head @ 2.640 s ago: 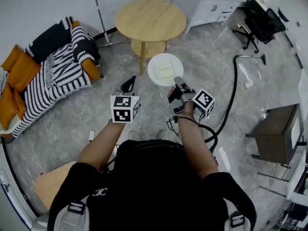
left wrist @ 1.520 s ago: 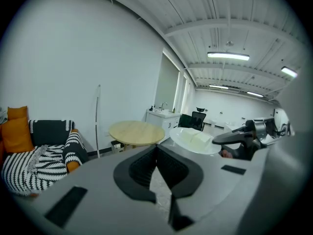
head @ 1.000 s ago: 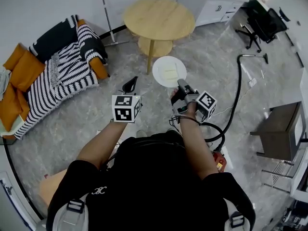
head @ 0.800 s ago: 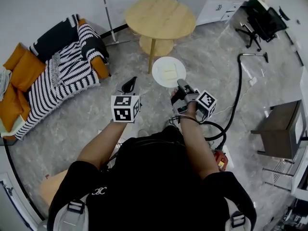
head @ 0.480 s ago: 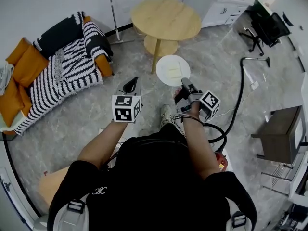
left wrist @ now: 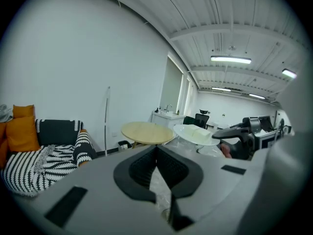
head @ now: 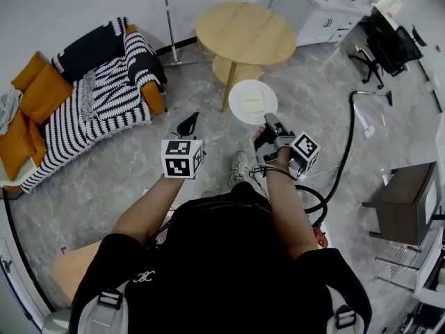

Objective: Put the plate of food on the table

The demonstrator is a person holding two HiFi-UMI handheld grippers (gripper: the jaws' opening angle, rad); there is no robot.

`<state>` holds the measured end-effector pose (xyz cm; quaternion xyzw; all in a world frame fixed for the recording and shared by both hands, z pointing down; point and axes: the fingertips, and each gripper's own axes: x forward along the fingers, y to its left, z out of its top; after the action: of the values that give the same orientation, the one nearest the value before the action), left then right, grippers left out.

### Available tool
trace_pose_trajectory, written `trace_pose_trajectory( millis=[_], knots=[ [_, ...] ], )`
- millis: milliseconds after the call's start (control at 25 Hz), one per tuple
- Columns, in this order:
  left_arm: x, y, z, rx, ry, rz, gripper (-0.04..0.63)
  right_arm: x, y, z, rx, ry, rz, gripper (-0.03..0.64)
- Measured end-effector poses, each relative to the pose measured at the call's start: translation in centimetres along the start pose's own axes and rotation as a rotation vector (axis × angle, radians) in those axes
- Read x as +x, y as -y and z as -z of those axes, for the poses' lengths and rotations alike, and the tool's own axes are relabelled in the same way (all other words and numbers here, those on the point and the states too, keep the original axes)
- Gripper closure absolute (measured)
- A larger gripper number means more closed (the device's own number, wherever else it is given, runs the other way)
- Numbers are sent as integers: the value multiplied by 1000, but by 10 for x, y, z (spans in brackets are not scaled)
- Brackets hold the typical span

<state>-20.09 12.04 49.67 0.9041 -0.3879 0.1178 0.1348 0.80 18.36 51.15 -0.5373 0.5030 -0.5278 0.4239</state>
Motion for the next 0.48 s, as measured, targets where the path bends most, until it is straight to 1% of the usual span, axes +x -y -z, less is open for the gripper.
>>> trace_pose_trajectory(
  millis=[160,320,480],
  knots=[
    [2,1,3,3,0,-1,586,1,3,-2,0,-1,-5,595],
    [19,-7,4,0,-7,6,586,15,11,-8,6,6,1,594],
    [46,-19,-15,-2,-29,26,586,44,0,-22,17,21,22,594]
  ],
)
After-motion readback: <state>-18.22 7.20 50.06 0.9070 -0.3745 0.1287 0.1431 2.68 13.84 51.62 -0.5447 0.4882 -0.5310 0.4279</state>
